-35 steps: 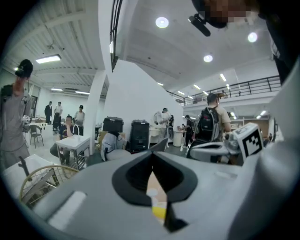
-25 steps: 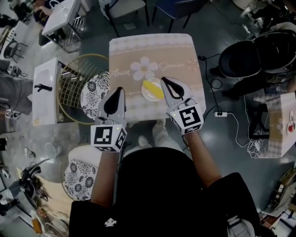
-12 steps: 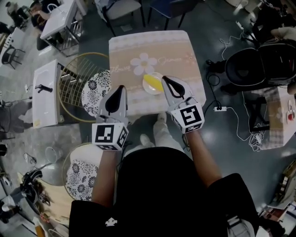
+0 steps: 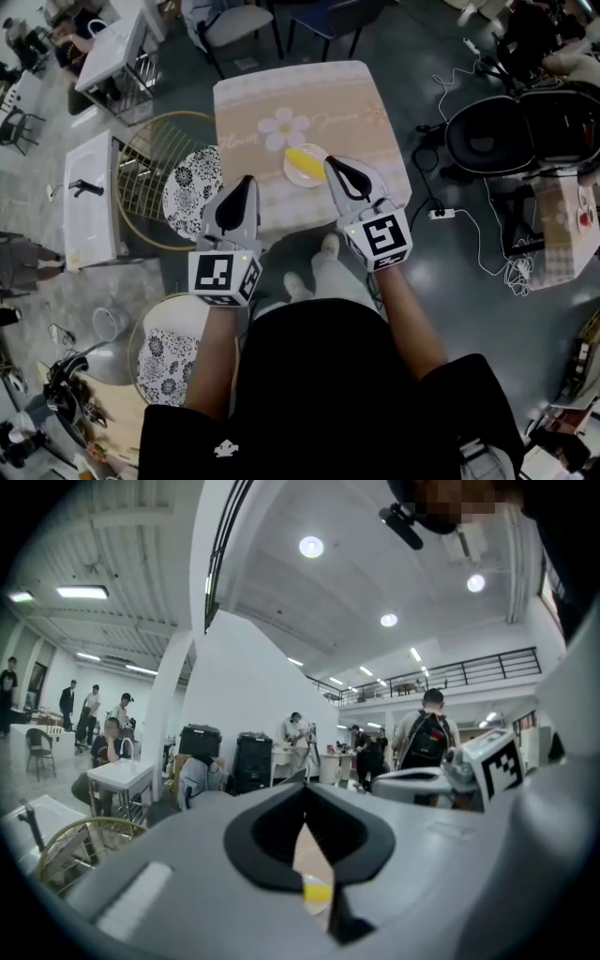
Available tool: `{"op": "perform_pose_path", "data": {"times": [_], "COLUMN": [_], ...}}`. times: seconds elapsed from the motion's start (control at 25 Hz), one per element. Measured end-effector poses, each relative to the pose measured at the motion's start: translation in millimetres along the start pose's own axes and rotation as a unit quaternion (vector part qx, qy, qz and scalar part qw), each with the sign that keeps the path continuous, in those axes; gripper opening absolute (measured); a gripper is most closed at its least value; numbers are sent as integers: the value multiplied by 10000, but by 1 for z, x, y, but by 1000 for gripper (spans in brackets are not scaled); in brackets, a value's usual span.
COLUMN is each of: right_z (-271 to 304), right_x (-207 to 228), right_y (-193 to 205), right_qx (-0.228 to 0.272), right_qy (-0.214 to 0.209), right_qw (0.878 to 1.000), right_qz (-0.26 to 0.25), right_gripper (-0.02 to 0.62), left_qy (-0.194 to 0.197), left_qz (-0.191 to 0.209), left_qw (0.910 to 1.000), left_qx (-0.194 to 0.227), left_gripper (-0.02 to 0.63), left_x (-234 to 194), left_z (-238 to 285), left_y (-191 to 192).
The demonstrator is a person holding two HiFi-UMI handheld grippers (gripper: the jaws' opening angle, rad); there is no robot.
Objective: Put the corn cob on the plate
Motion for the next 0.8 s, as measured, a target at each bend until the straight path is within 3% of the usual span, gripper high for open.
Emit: {"op": "perform_pose_path", "data": {"times": [0.8], "right_z": [-50], "right_x": [11], "right_y": [-17], "right_qx": [145], "right_qy": [-275], "right_qw": [9995], "right_qz": [103], "right_gripper": [2], "left_qy": [-90], "left_qz": [-24], "left_qw": [9999], "left_qx": [115], "left_gripper": [6], "left_x": [56], "left_z": [-6], "left_y": [-8]}}
Point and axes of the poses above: the fingertips, and each gripper's own axes: z forward along the fingers, x to its right, y out of its underside, the point moved 8 cm from there along -z, backward along the fingers, and after that the axes turned 13 degrees about x, right-handed, at the moved point
